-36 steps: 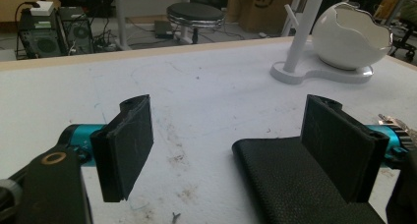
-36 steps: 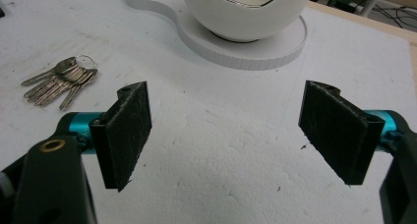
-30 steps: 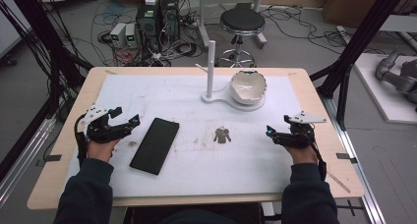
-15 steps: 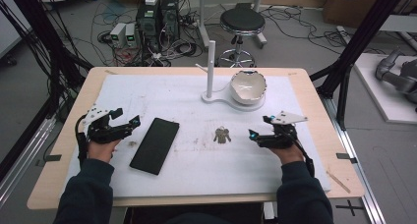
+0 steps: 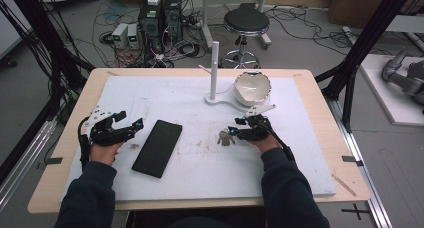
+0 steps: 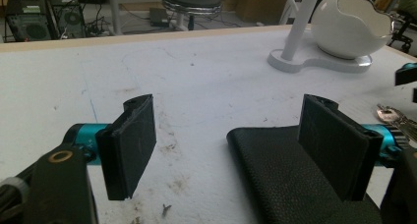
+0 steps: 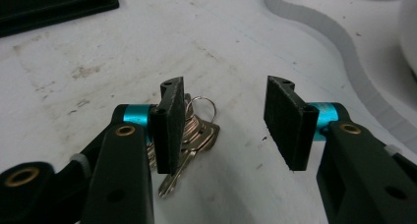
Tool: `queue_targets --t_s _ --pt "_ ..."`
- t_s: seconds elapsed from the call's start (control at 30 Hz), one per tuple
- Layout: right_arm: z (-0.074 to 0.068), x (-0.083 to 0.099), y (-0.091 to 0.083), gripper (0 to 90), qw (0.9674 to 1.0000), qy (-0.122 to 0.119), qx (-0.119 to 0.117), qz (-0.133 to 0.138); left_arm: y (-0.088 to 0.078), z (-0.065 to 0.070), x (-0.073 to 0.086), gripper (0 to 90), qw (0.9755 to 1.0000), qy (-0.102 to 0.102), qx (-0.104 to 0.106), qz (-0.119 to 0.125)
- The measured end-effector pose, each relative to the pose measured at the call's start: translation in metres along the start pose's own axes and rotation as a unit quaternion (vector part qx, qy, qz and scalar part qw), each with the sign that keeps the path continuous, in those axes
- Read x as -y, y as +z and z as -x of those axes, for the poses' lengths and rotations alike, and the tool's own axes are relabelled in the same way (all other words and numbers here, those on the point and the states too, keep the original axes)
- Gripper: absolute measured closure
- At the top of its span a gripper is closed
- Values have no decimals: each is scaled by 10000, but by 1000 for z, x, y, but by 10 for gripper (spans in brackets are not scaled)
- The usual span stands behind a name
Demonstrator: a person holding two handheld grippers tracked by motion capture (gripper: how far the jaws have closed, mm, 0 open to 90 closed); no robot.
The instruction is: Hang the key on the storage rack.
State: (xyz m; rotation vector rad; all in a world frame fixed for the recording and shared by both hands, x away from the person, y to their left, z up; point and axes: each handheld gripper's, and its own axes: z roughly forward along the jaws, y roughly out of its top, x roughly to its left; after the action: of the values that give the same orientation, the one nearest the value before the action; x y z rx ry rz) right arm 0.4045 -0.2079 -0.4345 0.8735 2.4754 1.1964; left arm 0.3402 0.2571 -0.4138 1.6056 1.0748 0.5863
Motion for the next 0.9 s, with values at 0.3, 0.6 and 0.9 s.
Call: queue_targets --t_s 0.3,0.6,0.9 --pt "1 -1 17 513 9980 78 -402 -486 0 -1 0 235 10000 -9 4 -34" --pt "-14 5 -1 673 9909 -152 -937 -958 -2 0 0 236 10000 0 -14 -36" --pt "-12 0 -10 644 9975 180 -592 -355 -1 0 0 238 10000 2 -1 -40"
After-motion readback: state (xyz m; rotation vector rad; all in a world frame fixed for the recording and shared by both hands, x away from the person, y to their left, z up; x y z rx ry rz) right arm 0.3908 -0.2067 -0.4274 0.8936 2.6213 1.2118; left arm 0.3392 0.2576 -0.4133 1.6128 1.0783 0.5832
